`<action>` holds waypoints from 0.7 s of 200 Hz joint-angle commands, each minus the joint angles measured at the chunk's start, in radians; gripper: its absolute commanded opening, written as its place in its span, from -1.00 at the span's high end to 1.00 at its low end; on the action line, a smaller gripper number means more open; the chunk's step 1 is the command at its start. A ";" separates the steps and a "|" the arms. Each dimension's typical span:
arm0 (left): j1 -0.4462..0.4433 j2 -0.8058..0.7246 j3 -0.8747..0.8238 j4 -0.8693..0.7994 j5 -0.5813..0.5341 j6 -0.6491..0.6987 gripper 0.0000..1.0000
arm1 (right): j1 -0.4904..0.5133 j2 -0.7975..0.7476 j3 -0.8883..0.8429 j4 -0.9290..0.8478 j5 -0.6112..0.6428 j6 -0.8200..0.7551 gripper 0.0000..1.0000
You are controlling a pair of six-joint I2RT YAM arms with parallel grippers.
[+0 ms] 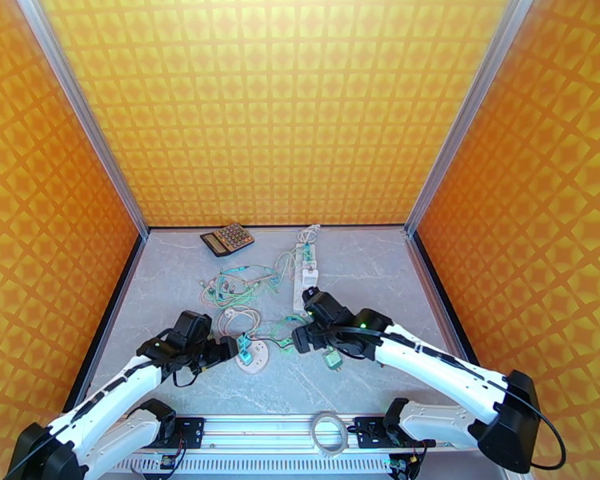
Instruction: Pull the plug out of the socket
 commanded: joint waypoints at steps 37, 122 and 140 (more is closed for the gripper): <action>0.009 -0.104 0.022 -0.046 -0.092 -0.021 -0.77 | 0.028 0.032 -0.064 0.264 -0.247 -0.009 -0.31; 0.043 0.118 0.050 0.167 0.040 0.067 -0.68 | 0.318 0.237 -0.001 0.409 -0.162 -0.071 -0.09; 0.055 0.150 0.063 0.176 0.061 0.084 -0.68 | 0.345 0.276 0.014 0.431 -0.153 -0.061 -0.08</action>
